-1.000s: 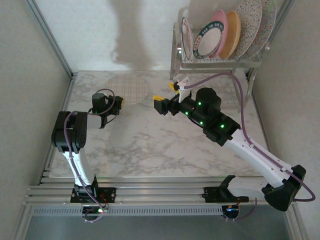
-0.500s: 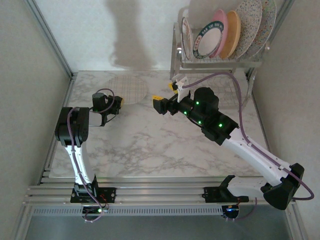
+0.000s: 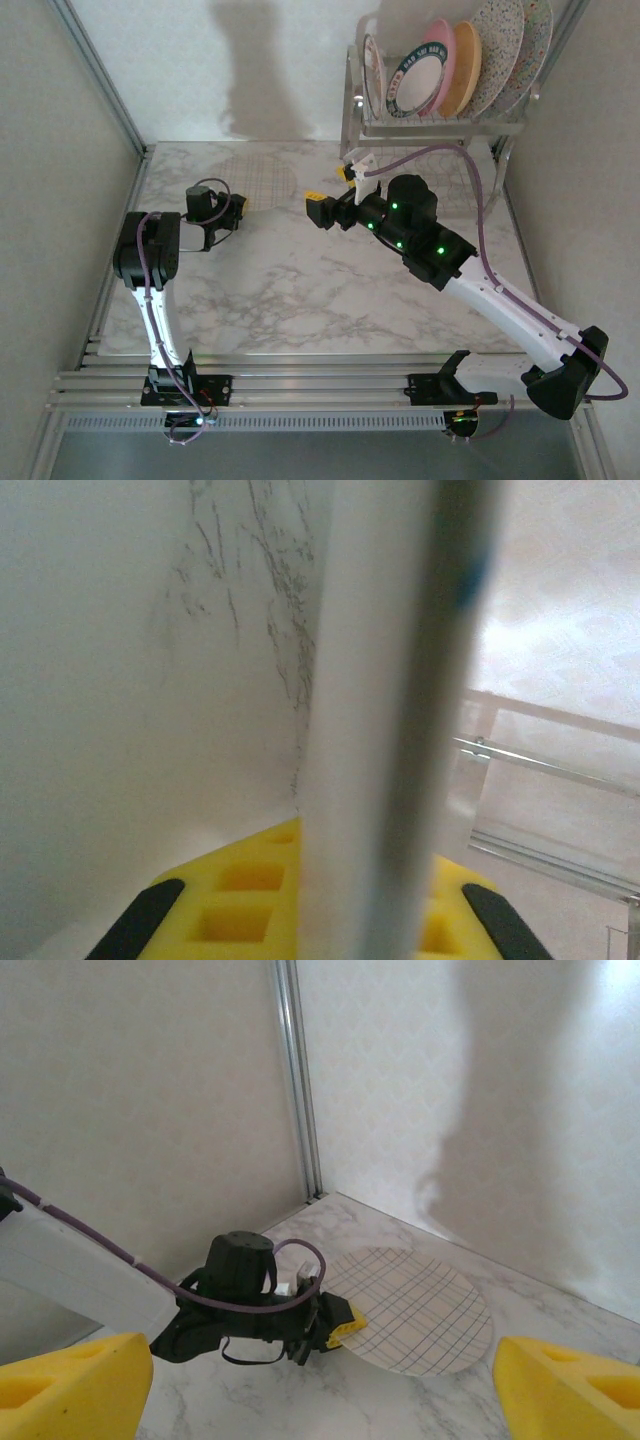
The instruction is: Unload the plates from the dish rack
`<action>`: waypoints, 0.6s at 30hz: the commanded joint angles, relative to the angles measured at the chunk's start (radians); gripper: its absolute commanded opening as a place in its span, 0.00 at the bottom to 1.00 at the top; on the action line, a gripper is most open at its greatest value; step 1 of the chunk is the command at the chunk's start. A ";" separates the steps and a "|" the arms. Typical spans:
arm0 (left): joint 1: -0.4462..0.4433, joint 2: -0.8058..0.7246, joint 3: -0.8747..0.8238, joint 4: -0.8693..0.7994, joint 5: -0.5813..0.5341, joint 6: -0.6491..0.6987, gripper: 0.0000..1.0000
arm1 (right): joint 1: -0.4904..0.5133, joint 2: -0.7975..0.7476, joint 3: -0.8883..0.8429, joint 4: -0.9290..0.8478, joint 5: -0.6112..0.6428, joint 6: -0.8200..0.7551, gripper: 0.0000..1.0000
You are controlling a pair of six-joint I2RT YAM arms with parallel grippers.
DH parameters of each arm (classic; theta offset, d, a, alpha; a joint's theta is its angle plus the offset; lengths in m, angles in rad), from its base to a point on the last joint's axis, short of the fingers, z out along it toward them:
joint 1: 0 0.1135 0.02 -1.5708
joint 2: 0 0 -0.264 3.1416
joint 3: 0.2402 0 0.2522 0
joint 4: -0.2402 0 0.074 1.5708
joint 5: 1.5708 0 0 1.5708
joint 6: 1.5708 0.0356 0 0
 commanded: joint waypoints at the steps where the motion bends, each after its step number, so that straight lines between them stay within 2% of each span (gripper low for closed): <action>1: 0.010 0.012 0.029 0.012 0.027 0.020 0.01 | 0.009 -0.003 0.027 -0.005 0.013 -0.011 0.89; 8: 0.010 -0.015 0.032 -0.092 0.005 0.045 0.37 | 0.010 -0.005 0.033 -0.018 0.019 -0.011 0.89; 14: 0.009 -0.055 0.049 -0.234 -0.030 0.078 0.53 | 0.009 -0.006 0.054 -0.061 0.058 -0.016 0.89; 18: 0.010 -0.078 0.063 -0.344 -0.058 0.102 0.59 | 0.010 -0.015 0.075 -0.098 0.107 -0.019 0.90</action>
